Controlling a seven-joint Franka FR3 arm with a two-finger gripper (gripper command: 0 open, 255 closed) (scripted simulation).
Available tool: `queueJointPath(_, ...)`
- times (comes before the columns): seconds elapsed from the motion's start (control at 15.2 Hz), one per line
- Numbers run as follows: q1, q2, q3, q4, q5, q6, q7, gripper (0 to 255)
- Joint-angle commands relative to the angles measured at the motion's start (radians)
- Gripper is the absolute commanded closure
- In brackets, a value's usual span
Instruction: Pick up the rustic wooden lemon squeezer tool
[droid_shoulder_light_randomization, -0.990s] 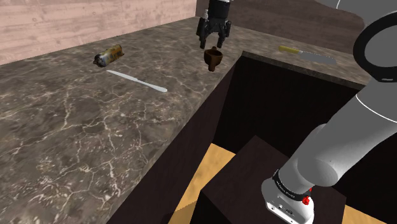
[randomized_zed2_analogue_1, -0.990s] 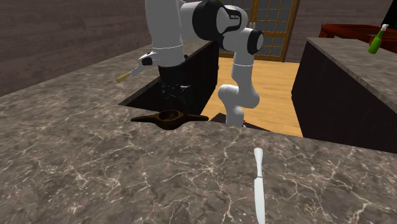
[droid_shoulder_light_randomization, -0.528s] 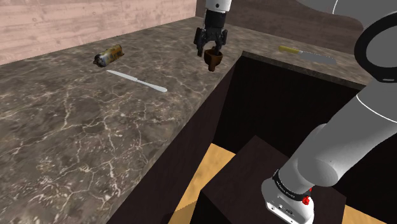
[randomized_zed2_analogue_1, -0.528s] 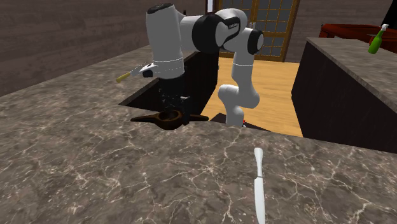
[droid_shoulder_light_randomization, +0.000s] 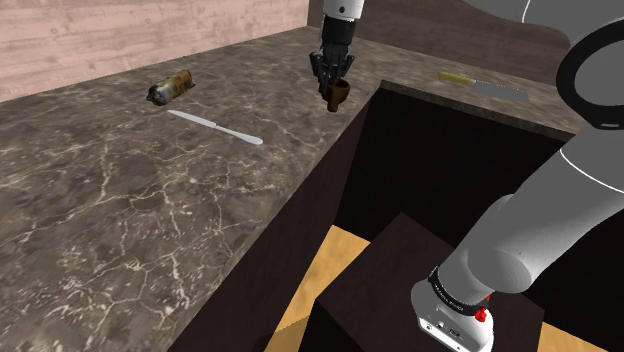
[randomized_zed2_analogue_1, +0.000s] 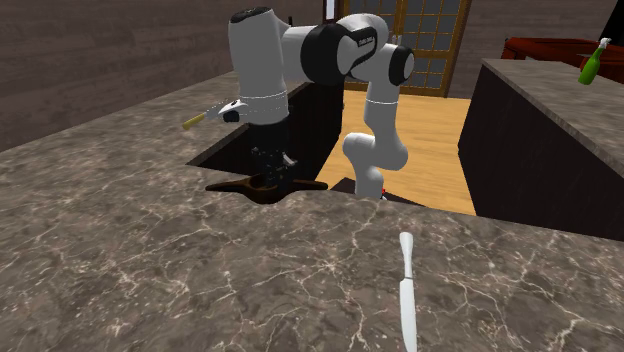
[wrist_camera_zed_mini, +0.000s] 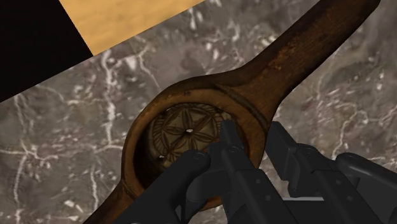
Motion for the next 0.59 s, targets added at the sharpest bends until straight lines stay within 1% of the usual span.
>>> queueJointPath(0.0, 0.0, 0.001, 0.0, -0.001, 0.0, 0.0, 0.0, 255)
queueJointPath(0.13, 0.0, -0.001, 0.0, -0.003, 0.0, 0.0, 0.0, 255)
queueJointPath(0.53, 0.0, 0.021, -0.001, 0.105, 0.001, -0.086, 0.005, 255)
